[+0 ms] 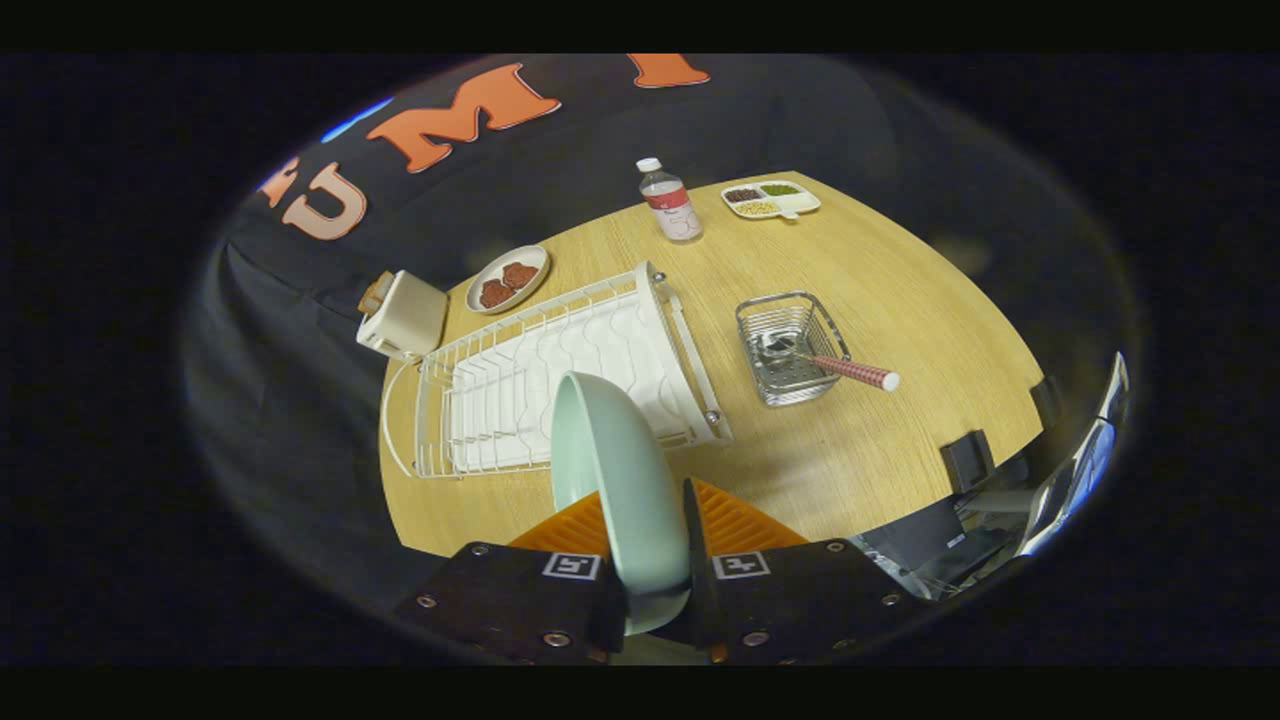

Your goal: Take the plate from the dish rack, then take the spoon from the basket and place it into the plate.

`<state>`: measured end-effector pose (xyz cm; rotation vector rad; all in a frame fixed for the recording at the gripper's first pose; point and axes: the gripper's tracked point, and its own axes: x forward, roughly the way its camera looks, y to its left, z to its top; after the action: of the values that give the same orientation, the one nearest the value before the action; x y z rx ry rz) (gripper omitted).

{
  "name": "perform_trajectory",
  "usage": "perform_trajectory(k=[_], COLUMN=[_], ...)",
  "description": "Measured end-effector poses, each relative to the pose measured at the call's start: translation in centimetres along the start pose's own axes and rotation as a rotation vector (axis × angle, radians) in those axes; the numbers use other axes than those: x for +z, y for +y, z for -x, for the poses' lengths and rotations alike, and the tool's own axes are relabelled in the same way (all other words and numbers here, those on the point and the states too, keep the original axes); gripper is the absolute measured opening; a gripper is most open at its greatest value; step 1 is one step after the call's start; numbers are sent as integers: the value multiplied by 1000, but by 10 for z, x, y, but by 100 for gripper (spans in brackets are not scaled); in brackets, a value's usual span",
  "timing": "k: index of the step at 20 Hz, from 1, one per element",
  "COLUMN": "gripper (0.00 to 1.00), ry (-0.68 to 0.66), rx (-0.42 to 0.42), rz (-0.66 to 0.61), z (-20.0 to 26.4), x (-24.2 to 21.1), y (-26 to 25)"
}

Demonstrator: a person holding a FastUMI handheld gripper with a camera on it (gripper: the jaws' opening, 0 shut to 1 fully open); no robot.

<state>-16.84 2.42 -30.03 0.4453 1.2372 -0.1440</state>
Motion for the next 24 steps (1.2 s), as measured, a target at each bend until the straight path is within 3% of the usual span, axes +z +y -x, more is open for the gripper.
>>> perform_trajectory(k=[11,16,19,24], gripper=[26,27,27,28], ry=[117,117,114,131], rx=[40,107,90,138], rz=[-19,-16,4,-97], z=[-35,-55,-69,-85], x=[-57,-65,-73,-82], y=[-36,-27,-31,-34])
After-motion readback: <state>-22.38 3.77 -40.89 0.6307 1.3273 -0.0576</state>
